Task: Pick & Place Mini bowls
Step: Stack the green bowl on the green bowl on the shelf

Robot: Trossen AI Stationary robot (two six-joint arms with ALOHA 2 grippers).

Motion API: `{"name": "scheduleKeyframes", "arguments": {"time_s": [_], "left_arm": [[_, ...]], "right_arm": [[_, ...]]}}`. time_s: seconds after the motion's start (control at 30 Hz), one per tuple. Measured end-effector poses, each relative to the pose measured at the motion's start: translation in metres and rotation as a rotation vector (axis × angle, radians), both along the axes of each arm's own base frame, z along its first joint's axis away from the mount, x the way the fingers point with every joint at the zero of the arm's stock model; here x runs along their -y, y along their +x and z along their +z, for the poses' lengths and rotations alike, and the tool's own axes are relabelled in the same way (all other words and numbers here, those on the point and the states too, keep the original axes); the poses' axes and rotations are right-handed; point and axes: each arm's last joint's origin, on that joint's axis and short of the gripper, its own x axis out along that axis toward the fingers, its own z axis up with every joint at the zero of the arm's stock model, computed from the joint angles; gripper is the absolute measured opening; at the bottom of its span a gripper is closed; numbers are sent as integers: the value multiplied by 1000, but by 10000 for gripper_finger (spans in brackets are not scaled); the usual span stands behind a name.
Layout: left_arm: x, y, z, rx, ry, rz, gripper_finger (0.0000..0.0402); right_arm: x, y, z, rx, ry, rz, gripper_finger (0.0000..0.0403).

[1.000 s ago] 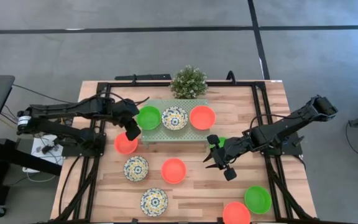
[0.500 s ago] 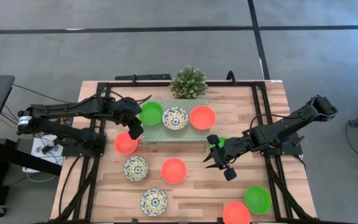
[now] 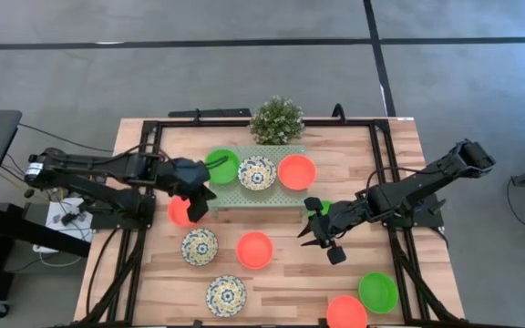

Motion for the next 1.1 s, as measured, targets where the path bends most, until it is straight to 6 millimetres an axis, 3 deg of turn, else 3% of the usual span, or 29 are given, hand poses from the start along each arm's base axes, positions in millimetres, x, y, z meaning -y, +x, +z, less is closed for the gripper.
{"name": "scheduleKeyframes", "arguments": {"time_s": [0.17, 0.33, 0.5, 0.67, 0.87, 1.1], "left_arm": [[29, 10, 11, 173, 13, -163, 6], [47, 13, 13, 227, 15, -222, 12], [51, 16, 9, 211, 51, -202, 44], [53, 24, 0, 172, 62, -199, 79], [55, 32, -7, 149, 68, -199, 87], [56, 34, -9, 145, 69, -199, 87]], "right_arm": [[0, -1, -1, -35, 42, -35, 108], [1, -6, -7, -141, 107, -116, 108], [4, -10, -18, -278, 138, -233, 108], [0, -8, -43, -439, 111, -305, 108], [-1, -3, -68, -541, 22, -346, 108], [7, -7, -60, -568, -55, -407, 108]]}}
